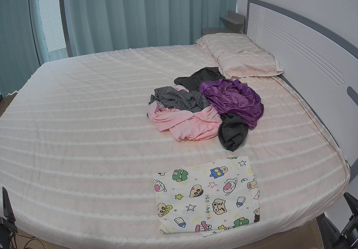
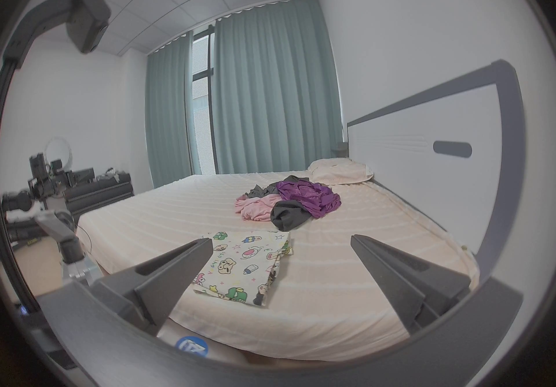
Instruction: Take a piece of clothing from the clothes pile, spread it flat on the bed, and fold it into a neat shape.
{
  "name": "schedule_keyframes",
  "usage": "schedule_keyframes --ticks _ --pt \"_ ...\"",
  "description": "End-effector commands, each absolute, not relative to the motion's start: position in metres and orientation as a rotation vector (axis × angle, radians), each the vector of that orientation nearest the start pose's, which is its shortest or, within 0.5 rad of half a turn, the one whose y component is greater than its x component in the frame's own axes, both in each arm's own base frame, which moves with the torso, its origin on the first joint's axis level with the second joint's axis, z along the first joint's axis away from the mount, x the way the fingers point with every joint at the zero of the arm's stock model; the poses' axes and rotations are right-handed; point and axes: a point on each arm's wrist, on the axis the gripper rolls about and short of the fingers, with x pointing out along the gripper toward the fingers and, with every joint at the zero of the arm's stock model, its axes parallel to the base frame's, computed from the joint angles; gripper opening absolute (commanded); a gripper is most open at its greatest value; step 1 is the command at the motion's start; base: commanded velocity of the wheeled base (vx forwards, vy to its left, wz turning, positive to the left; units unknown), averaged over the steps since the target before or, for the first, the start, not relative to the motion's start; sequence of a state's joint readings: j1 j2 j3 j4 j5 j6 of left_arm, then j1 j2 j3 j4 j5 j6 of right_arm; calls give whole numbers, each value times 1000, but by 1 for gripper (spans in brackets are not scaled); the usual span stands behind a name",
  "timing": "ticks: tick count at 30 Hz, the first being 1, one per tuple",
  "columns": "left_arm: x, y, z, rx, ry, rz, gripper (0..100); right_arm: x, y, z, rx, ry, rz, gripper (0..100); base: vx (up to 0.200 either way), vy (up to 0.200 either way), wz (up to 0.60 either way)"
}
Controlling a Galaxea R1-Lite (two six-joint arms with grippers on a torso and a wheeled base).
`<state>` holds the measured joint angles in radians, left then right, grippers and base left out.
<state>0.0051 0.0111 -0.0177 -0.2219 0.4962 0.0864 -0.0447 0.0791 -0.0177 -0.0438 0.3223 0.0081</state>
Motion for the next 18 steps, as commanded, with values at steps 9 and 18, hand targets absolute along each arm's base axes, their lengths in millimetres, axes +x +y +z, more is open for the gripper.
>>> schedule_keyframes --ticks 9,18 --pt "-24 5 83 30 -70 258 100 -24 6 82 -51 -55 290 100 0 0 0" --pt "-23 -2 83 -73 -66 -88 100 -23 1 78 -54 -15 55 100 0 0 0"
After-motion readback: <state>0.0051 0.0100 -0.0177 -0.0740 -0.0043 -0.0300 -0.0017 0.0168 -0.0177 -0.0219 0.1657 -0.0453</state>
